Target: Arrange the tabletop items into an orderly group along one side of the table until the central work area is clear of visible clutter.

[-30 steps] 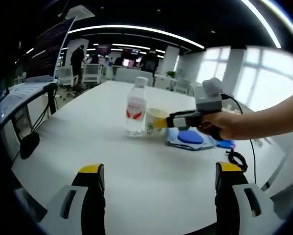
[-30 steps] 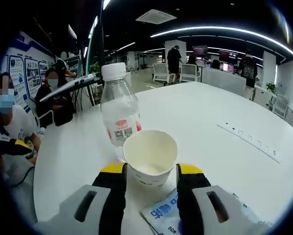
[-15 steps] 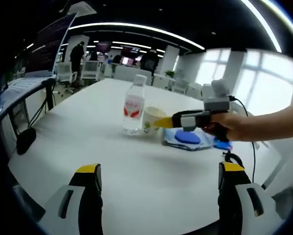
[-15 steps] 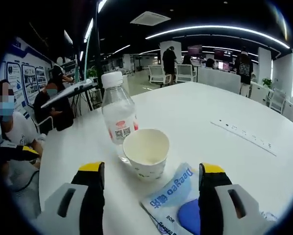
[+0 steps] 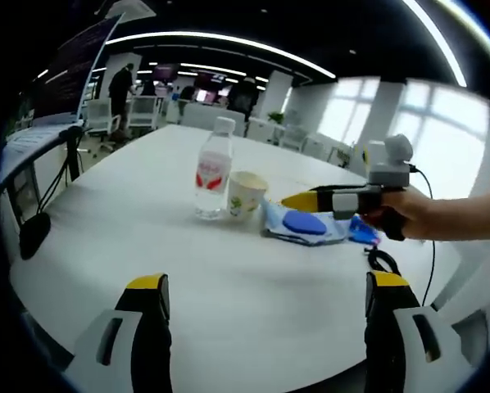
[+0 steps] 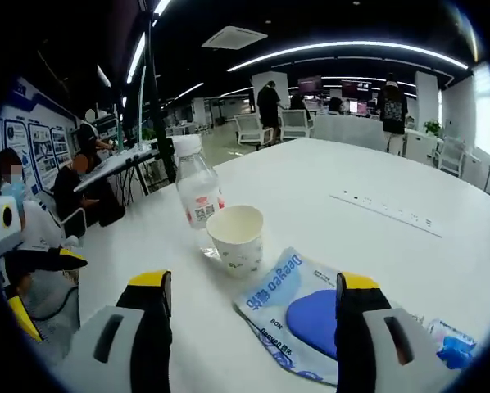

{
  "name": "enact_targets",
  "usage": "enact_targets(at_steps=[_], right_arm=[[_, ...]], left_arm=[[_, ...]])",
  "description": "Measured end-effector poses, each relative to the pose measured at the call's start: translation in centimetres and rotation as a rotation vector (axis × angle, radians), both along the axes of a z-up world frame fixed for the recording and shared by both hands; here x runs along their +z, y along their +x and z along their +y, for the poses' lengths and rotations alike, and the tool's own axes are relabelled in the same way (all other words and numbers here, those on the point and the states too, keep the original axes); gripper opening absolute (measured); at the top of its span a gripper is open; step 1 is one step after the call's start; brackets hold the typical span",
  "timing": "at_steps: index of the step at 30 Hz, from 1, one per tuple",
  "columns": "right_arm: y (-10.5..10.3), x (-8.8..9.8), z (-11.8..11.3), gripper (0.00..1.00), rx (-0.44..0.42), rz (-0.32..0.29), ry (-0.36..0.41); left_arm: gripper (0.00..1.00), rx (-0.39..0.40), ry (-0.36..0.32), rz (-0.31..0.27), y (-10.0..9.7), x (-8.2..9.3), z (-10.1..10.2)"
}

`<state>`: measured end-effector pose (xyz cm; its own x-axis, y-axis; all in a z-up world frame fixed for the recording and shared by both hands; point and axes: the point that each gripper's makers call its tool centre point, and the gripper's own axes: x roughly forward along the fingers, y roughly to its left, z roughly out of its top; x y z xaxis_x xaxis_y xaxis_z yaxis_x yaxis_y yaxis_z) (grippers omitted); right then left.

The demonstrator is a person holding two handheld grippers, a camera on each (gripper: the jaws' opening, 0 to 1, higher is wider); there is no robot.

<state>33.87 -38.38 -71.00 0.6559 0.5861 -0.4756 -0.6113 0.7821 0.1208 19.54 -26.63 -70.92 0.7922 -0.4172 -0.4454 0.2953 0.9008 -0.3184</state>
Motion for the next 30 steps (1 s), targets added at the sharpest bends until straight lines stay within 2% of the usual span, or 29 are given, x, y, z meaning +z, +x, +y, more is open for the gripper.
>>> enact_targets(at_steps=[4, 11, 17, 30], right_arm=[[-0.9, 0.0, -0.9, 0.81, -0.021, 0.006, 0.011], [-2.2, -0.4, -2.5, 0.8, -0.063, 0.012, 0.015], [-3.6, 0.3, -4.1, 0.81, -0.115, 0.006, 0.029], [-7.5, 1.5, -9.9, 0.82, -0.301, -0.009, 0.045]], left_arm=[[0.96, -0.036, 0.02, 0.005, -0.1, 0.0, -0.2], [0.96, -0.068, 0.054, 0.006, 0.1, 0.4, 1.2], [0.96, -0.1, 0.072, 0.007, 0.0, 0.4, 1.6], [0.95, -0.219, 0.083, 0.005, 0.2, 0.3, 1.4]])
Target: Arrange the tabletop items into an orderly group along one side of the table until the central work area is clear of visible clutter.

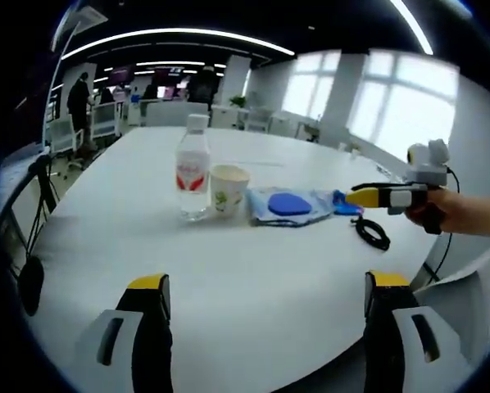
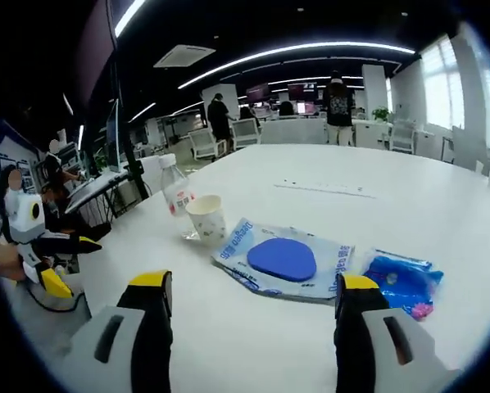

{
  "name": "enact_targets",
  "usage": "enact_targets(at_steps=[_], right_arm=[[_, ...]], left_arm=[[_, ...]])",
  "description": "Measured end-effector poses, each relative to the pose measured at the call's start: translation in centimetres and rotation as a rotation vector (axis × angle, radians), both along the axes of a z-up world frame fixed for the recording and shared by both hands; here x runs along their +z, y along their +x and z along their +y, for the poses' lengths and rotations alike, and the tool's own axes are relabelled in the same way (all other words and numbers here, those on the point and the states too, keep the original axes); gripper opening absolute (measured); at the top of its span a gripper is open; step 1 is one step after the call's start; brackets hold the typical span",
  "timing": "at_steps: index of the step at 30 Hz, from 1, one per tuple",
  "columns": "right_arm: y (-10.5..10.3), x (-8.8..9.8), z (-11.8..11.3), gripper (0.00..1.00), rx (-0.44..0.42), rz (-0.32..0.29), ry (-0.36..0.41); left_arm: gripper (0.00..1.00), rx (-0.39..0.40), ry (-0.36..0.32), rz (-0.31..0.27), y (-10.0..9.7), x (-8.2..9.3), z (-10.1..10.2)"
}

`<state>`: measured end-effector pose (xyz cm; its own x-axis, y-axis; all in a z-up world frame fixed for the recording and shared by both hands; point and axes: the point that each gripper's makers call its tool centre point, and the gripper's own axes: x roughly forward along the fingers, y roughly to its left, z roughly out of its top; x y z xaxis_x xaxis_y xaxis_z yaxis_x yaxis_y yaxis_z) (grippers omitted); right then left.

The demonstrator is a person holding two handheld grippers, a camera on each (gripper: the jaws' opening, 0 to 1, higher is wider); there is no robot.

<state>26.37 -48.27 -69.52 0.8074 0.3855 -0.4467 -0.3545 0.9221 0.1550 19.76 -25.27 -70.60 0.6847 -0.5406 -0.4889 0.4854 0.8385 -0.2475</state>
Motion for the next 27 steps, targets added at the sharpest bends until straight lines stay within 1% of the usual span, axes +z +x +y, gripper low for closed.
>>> enact_targets(at_steps=[2, 6, 10, 11, 14, 16, 21, 24, 27], right_arm=[[-0.8, 0.3, -0.8, 0.82, -0.016, -0.012, -0.01], [-2.7, 0.5, -2.7, 0.81, -0.051, -0.013, -0.038], [-4.4, 0.7, -4.8, 0.82, -0.094, -0.018, -0.035], [-4.5, 0.7, -4.9, 0.82, -0.097, -0.018, -0.036], [-5.8, 0.5, -6.6, 0.82, -0.119, -0.012, -0.056], [-6.5, 0.4, -7.4, 0.82, -0.129, -0.006, -0.051], [-7.5, 0.6, -9.1, 0.82, -0.123, 0.0, -0.051], [-7.8, 1.0, -10.1, 0.82, -0.141, 0.002, -0.021], [-8.0, 1.5, -11.1, 0.83, -0.158, -0.007, -0.005]], left_arm=[[0.95, -0.015, 0.003, -0.001, 0.2, 0.0, 0.1], [0.94, -0.031, 0.011, -0.001, 0.7, -0.1, 0.4], [0.93, -0.02, -0.003, 0.008, 1.0, -0.2, 0.9], [0.93, -0.02, -0.005, 0.009, 1.0, -0.2, 0.9], [0.94, -0.039, -0.004, 0.006, 0.9, -0.3, 0.7], [0.94, -0.043, 0.002, -0.001, 0.9, -0.2, 0.7], [0.95, -0.006, 0.008, -0.021, 0.8, 0.4, 0.7], [0.95, 0.026, 0.013, -0.005, 0.6, 0.5, 0.5], [0.95, 0.044, 0.001, -0.018, 0.5, 1.5, 0.2]])
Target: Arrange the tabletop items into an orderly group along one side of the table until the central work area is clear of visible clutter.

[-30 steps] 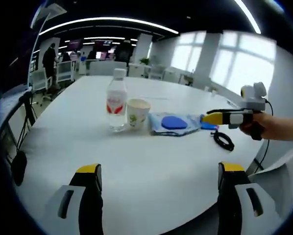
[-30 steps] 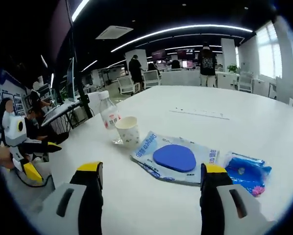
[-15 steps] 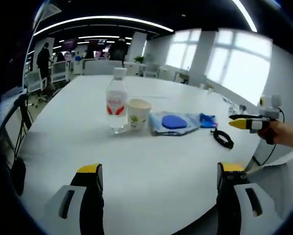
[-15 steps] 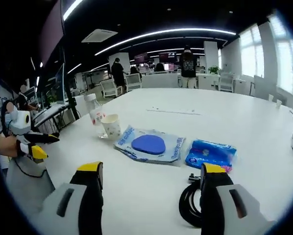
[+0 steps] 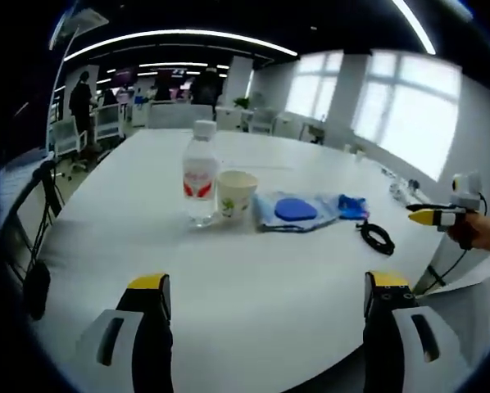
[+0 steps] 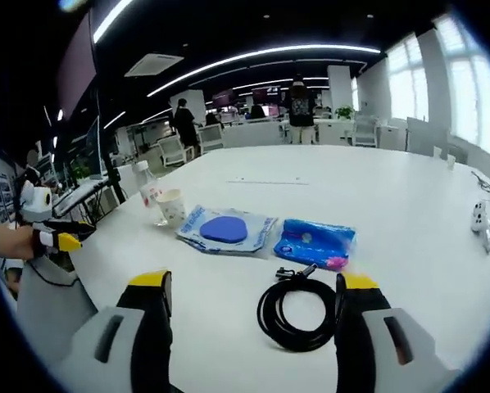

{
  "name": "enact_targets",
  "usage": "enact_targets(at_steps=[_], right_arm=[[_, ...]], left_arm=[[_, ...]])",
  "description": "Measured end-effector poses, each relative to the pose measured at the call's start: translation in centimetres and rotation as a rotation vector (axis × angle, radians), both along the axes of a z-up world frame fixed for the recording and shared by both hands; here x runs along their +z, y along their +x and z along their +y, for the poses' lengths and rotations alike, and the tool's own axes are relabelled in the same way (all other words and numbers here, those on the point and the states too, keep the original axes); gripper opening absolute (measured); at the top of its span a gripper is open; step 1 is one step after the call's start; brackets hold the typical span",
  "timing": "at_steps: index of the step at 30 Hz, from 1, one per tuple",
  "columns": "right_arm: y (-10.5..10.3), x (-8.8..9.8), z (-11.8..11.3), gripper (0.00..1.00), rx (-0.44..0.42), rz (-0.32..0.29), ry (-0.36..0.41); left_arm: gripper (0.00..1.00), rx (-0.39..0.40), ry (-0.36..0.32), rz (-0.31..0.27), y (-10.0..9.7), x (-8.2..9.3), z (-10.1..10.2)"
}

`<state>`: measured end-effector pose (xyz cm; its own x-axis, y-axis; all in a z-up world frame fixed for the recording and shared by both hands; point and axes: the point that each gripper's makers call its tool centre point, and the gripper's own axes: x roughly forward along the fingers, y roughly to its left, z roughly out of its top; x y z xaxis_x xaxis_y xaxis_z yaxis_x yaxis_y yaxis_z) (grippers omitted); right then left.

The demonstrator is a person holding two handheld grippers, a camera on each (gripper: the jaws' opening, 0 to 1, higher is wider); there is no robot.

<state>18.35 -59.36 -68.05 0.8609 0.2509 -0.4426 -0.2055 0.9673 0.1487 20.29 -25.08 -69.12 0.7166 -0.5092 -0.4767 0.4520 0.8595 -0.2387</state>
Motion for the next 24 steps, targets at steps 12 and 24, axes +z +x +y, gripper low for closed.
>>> enact_targets(at_steps=[12, 24], right_arm=[[-2.0, -1.1, -1.6, 0.83, 0.012, 0.048, 0.051], [-3.5, -0.8, -2.4, 0.83, -0.054, 0.059, 0.067]], left_arm=[[0.96, 0.071, 0.004, -0.022, -1.3, 1.9, -1.0], [0.95, -0.015, 0.004, -0.013, -0.1, 1.9, -0.9]])
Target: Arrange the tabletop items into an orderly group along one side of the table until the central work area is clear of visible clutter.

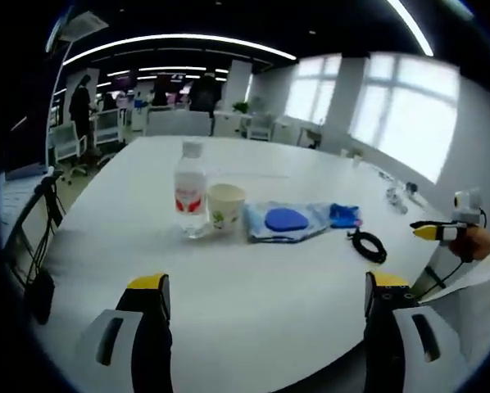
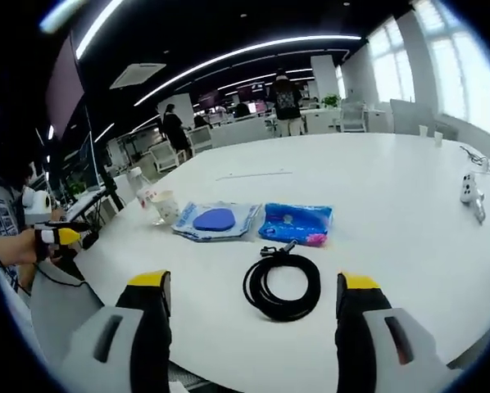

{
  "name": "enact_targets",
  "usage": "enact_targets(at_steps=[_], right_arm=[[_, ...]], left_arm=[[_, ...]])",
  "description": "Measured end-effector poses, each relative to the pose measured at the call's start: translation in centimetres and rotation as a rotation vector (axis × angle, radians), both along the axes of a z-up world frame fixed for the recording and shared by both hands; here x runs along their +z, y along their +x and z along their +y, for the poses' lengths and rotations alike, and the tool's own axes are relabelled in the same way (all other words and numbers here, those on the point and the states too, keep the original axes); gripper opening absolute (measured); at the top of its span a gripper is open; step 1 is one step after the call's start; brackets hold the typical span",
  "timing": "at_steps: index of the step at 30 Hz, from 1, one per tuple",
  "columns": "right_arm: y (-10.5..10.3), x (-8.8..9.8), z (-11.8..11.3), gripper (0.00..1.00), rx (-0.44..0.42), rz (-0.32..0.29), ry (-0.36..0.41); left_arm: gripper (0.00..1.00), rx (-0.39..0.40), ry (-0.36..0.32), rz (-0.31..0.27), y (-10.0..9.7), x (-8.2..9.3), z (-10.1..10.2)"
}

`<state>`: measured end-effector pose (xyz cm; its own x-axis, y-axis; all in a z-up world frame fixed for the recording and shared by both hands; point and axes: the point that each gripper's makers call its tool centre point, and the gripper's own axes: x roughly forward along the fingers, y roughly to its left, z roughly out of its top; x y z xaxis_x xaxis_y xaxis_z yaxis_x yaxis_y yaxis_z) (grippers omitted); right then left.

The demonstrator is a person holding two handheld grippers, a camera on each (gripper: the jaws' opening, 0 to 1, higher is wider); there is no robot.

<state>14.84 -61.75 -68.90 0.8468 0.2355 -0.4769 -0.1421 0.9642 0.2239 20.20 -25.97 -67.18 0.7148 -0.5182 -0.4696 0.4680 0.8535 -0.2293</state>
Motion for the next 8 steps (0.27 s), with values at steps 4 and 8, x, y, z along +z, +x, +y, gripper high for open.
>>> enact_targets(at_steps=[4, 8], right_arm=[[-0.3, 0.4, -0.4, 0.83, -0.005, -0.013, -0.012], [-0.6, 0.4, -0.8, 0.83, -0.029, -0.012, -0.01]], left_arm=[[0.95, -0.017, -0.005, 0.01, 0.3, -0.8, 0.0], [0.95, -0.024, -0.023, 0.046, 0.0, -1.6, 0.1]])
